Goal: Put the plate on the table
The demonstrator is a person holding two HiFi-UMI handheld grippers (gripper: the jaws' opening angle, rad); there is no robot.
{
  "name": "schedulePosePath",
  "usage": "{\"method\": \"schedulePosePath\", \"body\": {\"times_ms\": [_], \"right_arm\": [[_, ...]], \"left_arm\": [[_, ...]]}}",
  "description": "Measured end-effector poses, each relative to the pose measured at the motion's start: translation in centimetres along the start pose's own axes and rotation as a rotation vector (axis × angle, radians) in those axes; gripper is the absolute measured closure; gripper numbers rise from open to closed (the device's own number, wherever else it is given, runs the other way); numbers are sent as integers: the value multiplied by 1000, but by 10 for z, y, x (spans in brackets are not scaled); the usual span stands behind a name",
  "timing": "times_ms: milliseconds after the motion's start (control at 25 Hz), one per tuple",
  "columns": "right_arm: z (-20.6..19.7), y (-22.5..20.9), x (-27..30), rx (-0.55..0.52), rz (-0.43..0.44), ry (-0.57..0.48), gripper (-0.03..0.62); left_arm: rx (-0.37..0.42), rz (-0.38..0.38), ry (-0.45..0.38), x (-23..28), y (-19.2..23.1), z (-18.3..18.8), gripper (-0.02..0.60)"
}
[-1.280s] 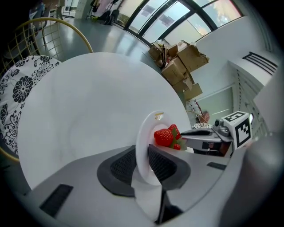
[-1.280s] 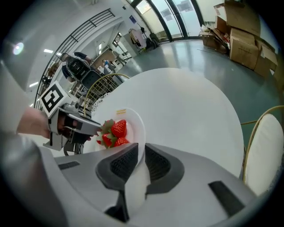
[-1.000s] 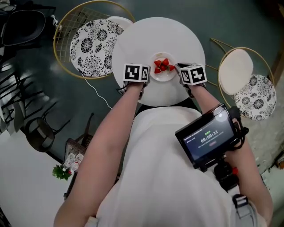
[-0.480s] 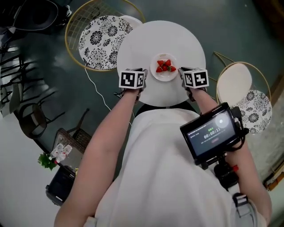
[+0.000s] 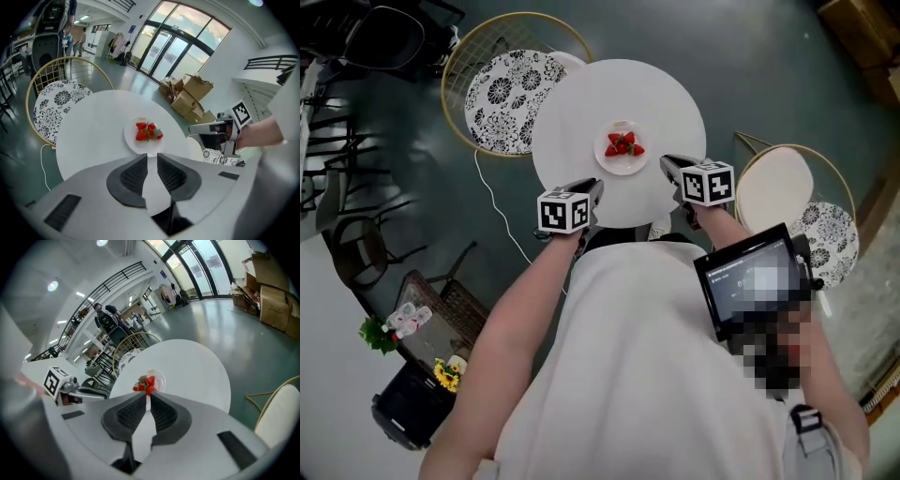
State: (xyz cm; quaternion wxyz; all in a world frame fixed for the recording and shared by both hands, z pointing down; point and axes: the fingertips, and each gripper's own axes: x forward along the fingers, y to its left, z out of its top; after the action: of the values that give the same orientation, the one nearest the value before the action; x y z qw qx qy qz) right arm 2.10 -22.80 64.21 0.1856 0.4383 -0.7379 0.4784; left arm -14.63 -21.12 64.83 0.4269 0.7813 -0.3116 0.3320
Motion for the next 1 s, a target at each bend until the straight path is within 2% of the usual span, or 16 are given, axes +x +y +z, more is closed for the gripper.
{"method": "schedulePosePath", "body": {"times_ms": [160,520,720,1000], "right_arm": [[-8,12,-32,-27,100,-41,568],[-21,63,-90,-129,295,-137,591],[-19,67,-117,-154,323,-189,591],[-48,52,-120,-109,315,-172,591]], "left_arm": [[31,4,-93,-13,-36,-1,573],[16,-27,-292,-70,-71,-29,577],[17,-40,-398,-88,-92,-22,577],[62,-31,-385,-78,-116,-38,577]]}}
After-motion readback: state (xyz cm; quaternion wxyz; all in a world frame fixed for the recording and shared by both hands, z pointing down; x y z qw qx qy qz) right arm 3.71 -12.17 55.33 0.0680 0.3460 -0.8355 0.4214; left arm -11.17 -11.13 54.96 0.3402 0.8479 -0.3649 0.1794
